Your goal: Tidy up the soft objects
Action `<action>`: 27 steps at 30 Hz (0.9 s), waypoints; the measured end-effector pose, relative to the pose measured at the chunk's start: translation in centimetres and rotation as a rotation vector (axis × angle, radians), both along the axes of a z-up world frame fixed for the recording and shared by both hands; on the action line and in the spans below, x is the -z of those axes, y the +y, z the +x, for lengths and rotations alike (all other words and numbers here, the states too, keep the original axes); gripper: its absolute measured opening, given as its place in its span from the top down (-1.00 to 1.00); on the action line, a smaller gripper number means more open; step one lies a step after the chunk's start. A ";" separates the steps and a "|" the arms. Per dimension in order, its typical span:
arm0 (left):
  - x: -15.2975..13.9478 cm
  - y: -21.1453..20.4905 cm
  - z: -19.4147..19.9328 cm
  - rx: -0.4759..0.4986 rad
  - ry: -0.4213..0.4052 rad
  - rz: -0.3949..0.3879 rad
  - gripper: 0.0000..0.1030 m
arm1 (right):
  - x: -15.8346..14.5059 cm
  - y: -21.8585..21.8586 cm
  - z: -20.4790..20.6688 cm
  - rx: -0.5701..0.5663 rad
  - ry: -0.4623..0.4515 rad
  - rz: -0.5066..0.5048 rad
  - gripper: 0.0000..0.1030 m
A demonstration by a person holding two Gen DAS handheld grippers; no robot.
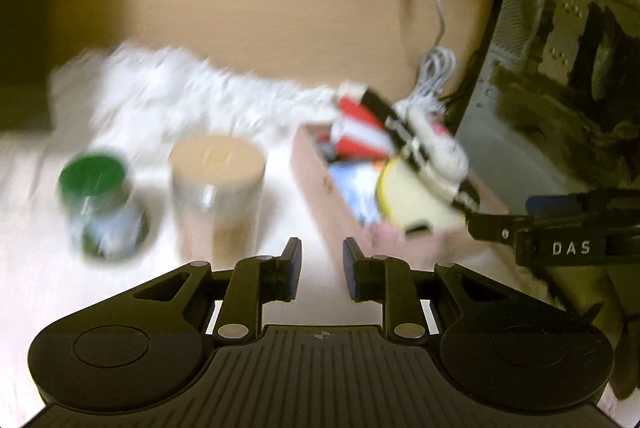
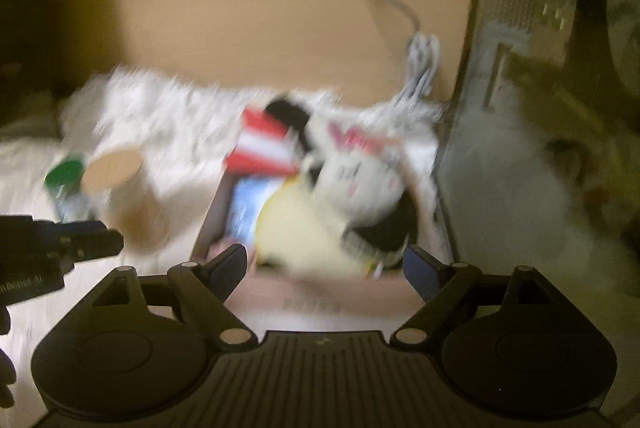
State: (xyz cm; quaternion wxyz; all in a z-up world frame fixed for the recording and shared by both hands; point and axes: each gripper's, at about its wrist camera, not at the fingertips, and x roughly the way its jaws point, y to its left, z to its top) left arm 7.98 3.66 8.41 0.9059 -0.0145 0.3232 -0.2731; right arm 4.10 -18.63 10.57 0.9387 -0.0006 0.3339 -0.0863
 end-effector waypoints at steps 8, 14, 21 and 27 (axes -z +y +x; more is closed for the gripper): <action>5.8 -0.3 -7.1 -0.197 0.063 0.057 0.52 | 7.2 1.0 -3.9 -0.033 0.137 0.012 -0.67; 7.0 -3.1 -9.1 -0.268 0.033 0.130 0.50 | 10.2 0.3 -5.0 -0.060 0.131 0.020 -0.99; 7.2 -5.4 -10.3 -0.364 0.022 0.182 0.46 | 10.7 -1.5 -5.9 -0.126 0.094 0.035 -1.00; 7.3 -7.0 -10.7 -0.399 -0.009 0.253 0.44 | 10.8 -1.4 -5.7 -0.151 0.079 0.031 -1.00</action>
